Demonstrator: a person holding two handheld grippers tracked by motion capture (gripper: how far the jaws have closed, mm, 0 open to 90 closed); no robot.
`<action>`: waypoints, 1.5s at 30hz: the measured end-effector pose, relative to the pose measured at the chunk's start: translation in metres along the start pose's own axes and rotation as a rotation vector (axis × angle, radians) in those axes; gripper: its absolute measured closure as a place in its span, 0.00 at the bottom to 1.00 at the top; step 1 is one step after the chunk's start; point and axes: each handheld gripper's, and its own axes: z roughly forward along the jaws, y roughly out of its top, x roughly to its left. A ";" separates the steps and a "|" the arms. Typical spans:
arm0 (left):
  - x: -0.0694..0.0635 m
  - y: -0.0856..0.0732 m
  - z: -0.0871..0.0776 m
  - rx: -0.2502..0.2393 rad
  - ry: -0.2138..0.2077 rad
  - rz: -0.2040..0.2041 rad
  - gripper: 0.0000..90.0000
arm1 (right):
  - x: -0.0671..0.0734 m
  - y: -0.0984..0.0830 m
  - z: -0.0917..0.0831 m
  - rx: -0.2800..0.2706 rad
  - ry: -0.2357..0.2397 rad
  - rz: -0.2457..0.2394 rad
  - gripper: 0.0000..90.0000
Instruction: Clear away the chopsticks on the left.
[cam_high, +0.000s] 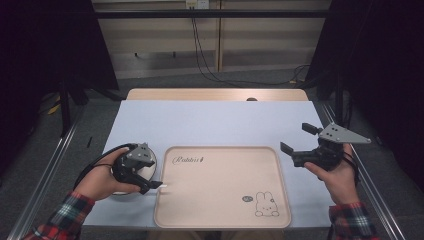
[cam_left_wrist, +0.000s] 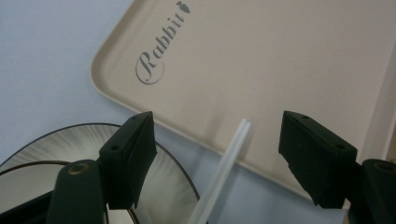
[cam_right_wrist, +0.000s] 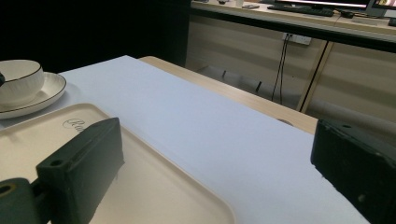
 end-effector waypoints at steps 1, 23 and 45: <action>-0.001 0.000 0.001 0.002 -0.003 -0.001 0.31 | 0.000 0.000 0.000 -0.001 0.002 0.000 0.02; -0.010 -0.005 0.015 0.167 -0.057 0.123 0.63 | -0.001 0.000 -0.001 -0.004 -0.010 -0.005 0.03; -0.013 -0.006 0.018 0.188 -0.070 0.130 0.71 | -0.001 -0.001 -0.001 -0.005 -0.009 0.000 0.03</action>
